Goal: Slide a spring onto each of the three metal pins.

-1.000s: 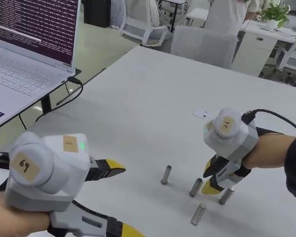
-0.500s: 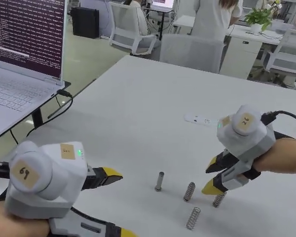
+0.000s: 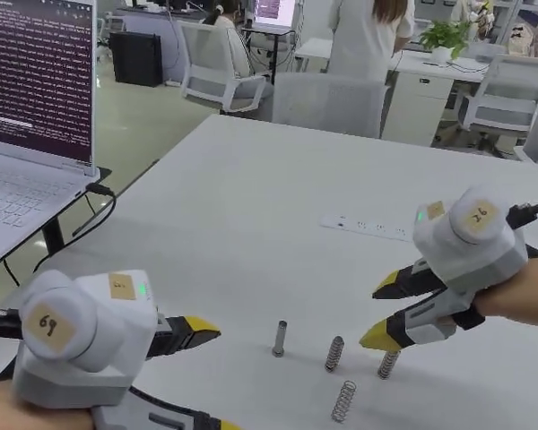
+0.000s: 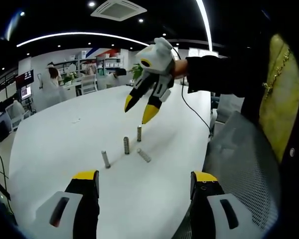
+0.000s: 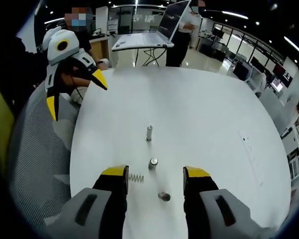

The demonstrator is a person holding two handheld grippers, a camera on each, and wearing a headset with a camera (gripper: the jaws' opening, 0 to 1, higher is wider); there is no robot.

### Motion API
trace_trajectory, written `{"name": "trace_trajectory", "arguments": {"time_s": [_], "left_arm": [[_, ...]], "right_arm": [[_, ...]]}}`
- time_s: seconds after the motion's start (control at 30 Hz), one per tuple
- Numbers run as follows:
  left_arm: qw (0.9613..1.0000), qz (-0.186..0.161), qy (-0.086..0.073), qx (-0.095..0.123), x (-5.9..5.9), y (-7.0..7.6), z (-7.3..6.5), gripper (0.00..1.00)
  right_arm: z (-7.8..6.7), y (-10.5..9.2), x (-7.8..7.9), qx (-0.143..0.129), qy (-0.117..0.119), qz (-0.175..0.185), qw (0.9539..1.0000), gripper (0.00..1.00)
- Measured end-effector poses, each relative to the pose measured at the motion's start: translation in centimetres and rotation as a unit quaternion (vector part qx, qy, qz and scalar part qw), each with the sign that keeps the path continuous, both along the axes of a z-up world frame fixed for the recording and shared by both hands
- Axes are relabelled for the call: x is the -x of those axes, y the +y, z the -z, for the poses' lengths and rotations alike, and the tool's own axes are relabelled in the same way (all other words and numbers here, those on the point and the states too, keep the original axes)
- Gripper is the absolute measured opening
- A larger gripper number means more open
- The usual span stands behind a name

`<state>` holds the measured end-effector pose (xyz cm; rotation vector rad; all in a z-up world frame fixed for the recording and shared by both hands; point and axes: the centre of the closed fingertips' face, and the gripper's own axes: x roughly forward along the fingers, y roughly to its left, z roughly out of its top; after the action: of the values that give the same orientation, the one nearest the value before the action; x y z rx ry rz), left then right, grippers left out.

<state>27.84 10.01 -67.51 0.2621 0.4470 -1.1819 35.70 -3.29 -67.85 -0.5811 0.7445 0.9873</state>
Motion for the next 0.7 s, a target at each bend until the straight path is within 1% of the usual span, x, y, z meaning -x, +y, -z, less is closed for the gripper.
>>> {"name": "trace_trajectory", "arguments": {"time_s": [0.03, 0.1, 0.27, 0.43, 0.5, 0.7], "left_arm": [[1.0, 0.0, 0.0, 0.0, 0.0, 0.0, 0.0, 0.71], [1.0, 0.001, 0.0, 0.0, 0.0, -0.2, -0.1, 0.71], [1.0, 0.001, 0.002, 0.004, -0.1, -0.6, -0.2, 0.71], [1.0, 0.002, 0.004, 0.006, 0.0, -1.2, -0.2, 0.7], [1.0, 0.002, 0.004, 0.008, 0.1, -1.5, -0.3, 0.7], [0.9999, 0.005, 0.004, 0.011, 0.1, -2.4, -0.6, 0.7]], "right_arm": [[-0.1, 0.0, 0.0, -0.002, -0.002, 0.001, 1.0, 0.43], [-0.8, -0.1, 0.2, -0.016, -0.013, 0.011, 0.9997, 0.45], [-2.2, -0.6, 0.8, -0.041, -0.033, 0.026, 0.9983, 0.47], [-3.1, -1.3, 1.4, -0.056, -0.05, 0.042, 0.9963, 0.49], [-3.5, -1.6, 1.8, -0.066, -0.054, 0.049, 0.9951, 0.49], [-3.6, -2.6, 2.9, -0.075, -0.063, 0.066, 0.9931, 0.51]]}}
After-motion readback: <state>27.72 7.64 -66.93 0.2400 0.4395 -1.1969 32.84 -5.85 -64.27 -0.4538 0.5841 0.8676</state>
